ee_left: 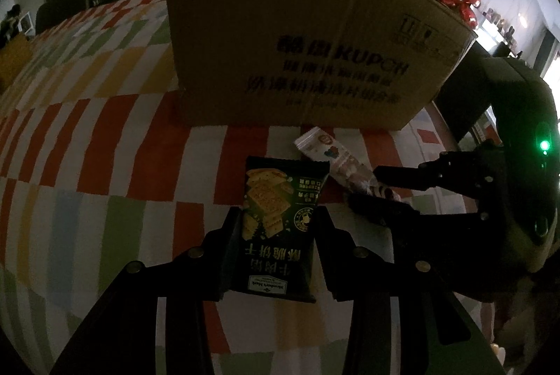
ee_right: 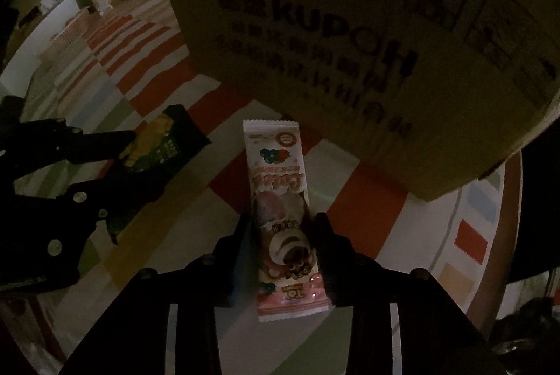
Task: Organize snacks
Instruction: 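Grasp the dark green cracker bag with the left tool while the right tool grasps the pink candy packet, then lower the cracker bag into the box with the left tool while the right tool drops the candy packet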
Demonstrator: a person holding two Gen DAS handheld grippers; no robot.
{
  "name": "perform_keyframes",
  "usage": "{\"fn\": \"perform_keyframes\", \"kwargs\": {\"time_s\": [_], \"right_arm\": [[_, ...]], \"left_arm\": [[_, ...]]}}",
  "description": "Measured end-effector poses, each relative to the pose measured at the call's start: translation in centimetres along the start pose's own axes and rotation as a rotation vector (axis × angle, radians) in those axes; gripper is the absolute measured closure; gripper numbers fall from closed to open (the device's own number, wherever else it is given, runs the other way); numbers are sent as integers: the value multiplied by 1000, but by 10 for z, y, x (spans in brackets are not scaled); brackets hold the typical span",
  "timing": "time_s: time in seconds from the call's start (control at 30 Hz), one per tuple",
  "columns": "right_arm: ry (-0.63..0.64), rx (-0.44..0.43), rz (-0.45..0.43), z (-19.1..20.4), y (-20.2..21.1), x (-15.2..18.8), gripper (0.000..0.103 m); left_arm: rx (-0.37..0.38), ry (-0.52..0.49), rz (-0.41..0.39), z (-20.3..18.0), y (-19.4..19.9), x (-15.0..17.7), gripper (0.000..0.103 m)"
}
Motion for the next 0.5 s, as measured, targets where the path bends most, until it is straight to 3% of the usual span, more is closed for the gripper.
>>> {"fn": "perform_keyframes", "kwargs": {"time_s": [0.17,0.5], "right_arm": [[-91,36,-24,0,6,6,77],[-252,60,-134,6,34,22,77]], "left_arm": [[-5,0,1,2,4,6,62],[-18,-24,-49,3,26,9,62]]}}
Point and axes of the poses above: each gripper's, at about its wrist camera, not at the fingertips, and y roughly against the way its jaws point, z to its left, x to its underside, the point moved 3 cm from there along -y, roughly the way its jaws point, and after that the axes turned 9 degrees about -y, right-handed, at the moved point
